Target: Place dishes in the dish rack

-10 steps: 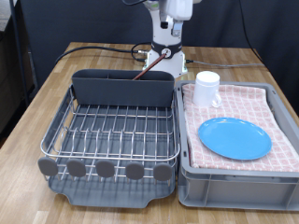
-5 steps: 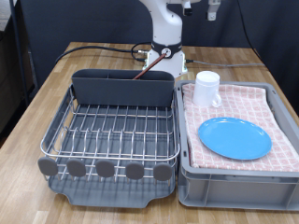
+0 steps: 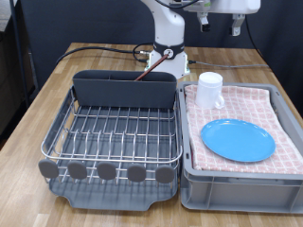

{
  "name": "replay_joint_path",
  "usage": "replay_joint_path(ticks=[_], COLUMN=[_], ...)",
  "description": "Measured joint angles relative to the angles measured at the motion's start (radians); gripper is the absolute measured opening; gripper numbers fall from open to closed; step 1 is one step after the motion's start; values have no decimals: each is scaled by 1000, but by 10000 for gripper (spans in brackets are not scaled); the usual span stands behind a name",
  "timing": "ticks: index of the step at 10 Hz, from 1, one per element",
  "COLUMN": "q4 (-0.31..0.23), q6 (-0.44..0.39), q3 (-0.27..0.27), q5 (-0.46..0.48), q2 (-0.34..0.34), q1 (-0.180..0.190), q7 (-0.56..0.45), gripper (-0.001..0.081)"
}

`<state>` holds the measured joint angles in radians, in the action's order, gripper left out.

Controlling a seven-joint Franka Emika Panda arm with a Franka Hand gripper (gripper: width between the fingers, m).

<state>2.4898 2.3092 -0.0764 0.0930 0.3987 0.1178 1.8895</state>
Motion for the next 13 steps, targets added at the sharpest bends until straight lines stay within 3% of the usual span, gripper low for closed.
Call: replay_joint_path(ticks=[3,7,13], q4=[-63,-163,-164], q6=[-30,-48,31], q3=[1,-14,-29], q5=[-17,-56,-22], q2=[-67,-193,-281], q1=[0,0,8], q7=[-70,-77,-135], gripper=[802,802,802])
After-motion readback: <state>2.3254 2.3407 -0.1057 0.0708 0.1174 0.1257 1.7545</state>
